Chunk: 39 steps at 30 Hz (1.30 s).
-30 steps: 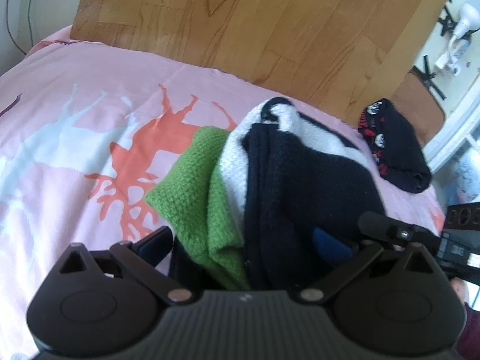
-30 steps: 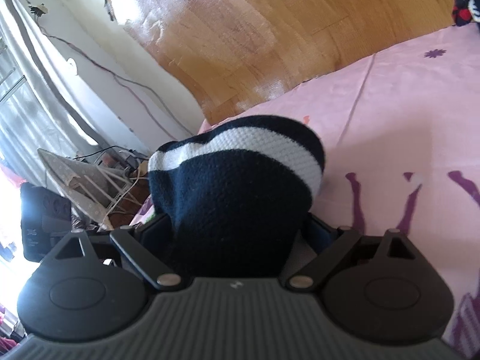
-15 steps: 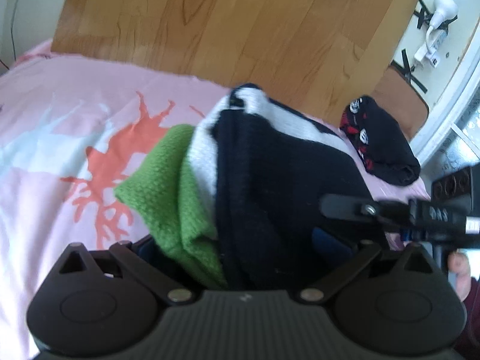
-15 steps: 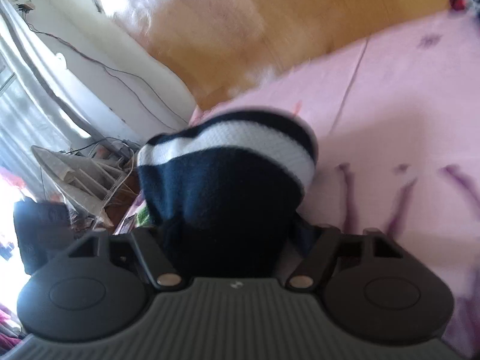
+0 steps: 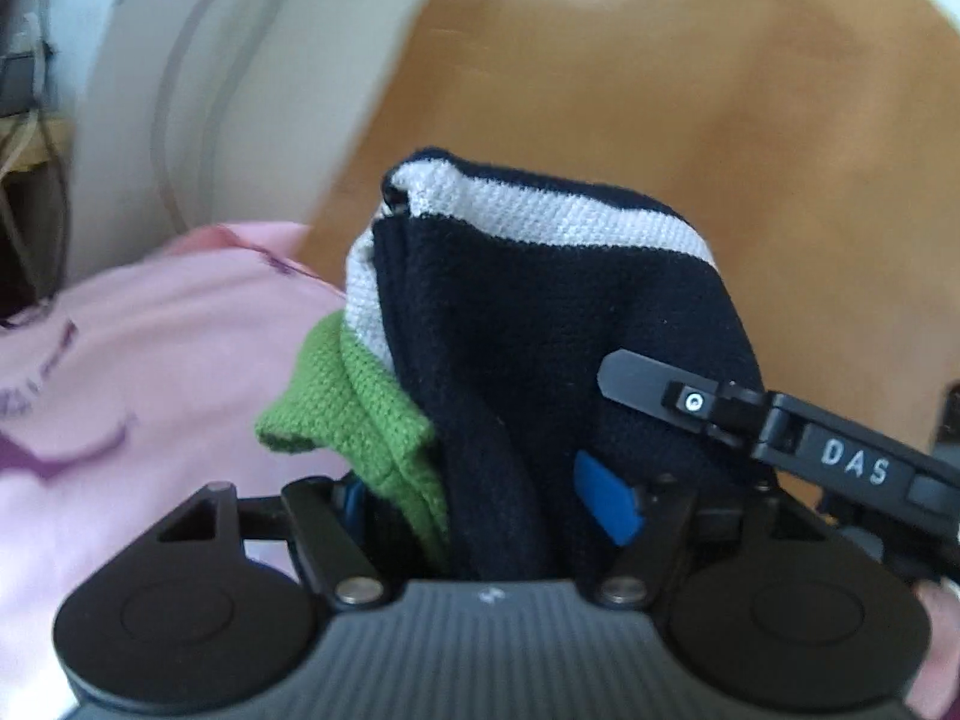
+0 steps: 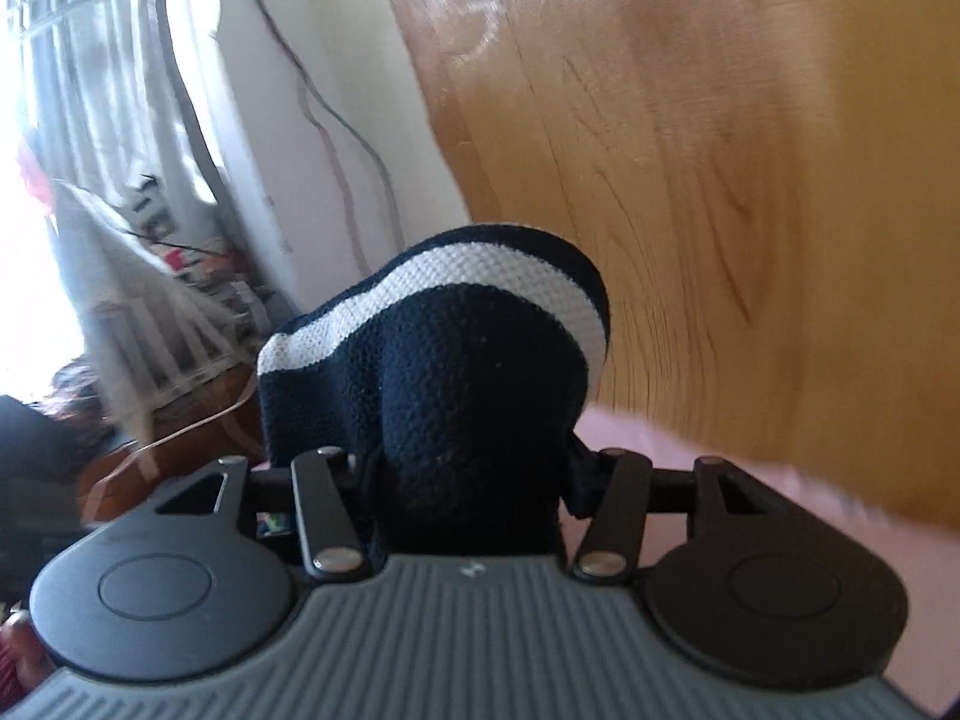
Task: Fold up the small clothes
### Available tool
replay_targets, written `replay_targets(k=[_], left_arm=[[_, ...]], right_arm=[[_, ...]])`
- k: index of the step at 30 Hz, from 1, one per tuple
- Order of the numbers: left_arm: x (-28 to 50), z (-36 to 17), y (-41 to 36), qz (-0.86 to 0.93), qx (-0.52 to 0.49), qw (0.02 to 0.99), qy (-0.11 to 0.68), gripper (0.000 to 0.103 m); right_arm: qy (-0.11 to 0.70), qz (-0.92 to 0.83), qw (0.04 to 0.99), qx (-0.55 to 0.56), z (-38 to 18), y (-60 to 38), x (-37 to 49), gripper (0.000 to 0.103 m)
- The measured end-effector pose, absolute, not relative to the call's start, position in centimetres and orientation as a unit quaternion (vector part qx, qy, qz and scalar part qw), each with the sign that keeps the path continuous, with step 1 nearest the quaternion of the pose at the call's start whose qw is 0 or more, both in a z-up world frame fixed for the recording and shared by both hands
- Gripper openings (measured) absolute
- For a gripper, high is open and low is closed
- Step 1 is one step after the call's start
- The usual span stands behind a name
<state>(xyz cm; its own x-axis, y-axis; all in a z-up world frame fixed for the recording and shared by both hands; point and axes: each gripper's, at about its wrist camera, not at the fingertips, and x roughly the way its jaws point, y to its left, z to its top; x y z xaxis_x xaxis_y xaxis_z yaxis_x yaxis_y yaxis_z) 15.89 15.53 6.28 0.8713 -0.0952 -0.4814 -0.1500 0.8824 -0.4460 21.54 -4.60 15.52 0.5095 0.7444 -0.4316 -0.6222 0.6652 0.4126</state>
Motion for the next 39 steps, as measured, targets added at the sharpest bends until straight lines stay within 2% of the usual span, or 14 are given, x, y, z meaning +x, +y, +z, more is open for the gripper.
replay_targets(k=[3, 5, 6, 9, 12, 14, 16, 21, 28, 39], left_arm=[[18.9, 4.0, 16.6, 0.086, -0.244, 0.927, 0.272, 0.06], [19.8, 1.9, 17.0, 0.104, -0.242, 0.925, 0.276, 0.064], [20.1, 1.9, 16.7, 0.108, -0.221, 0.928, 0.279, 0.066], [20.4, 2.2, 15.3, 0.124, -0.171, 0.939, 0.27, 0.073], [20.4, 2.2, 14.7, 0.131, -0.155, 0.942, 0.266, 0.078], [20.2, 2.2, 14.9, 0.132, -0.17, 0.94, 0.266, 0.088], [19.6, 2.2, 15.4, 0.135, -0.191, 0.935, 0.265, 0.092], [17.8, 2.6, 14.4, 0.162, -0.183, 0.937, 0.25, 0.093], [12.1, 2.7, 10.6, 0.178, -0.155, 0.938, 0.254, 0.095], [3.9, 1.5, 3.5, 0.181, -0.12, 0.929, 0.3, 0.094]], right_arm=[[0.324, 0.373, 0.864, 0.094, 12.2, -0.6, 25.1, 0.059], [0.346, 0.356, 0.864, 0.091, 9.2, 1.3, 26.4, 0.063], [0.346, 0.345, 0.868, 0.087, 8.0, 1.8, 26.7, 0.069], [0.349, 0.34, 0.858, 0.16, 5.0, 0.7, 27.7, 0.08], [0.373, 0.34, 0.84, 0.199, 4.2, -0.2, 28.5, 0.083], [0.369, 0.331, 0.848, 0.19, 4.6, -0.5, 27.8, 0.086], [0.356, 0.311, 0.861, 0.185, 5.4, -1.7, 25.9, 0.087], [0.33, 0.248, 0.887, 0.208, 6.8, -7.1, 19.2, 0.088], [0.317, 0.221, 0.91, 0.147, 8.1, -12.1, 9.2, 0.088], [0.316, 0.215, 0.917, 0.113, 8.1, -14.0, 2.3, 0.088]])
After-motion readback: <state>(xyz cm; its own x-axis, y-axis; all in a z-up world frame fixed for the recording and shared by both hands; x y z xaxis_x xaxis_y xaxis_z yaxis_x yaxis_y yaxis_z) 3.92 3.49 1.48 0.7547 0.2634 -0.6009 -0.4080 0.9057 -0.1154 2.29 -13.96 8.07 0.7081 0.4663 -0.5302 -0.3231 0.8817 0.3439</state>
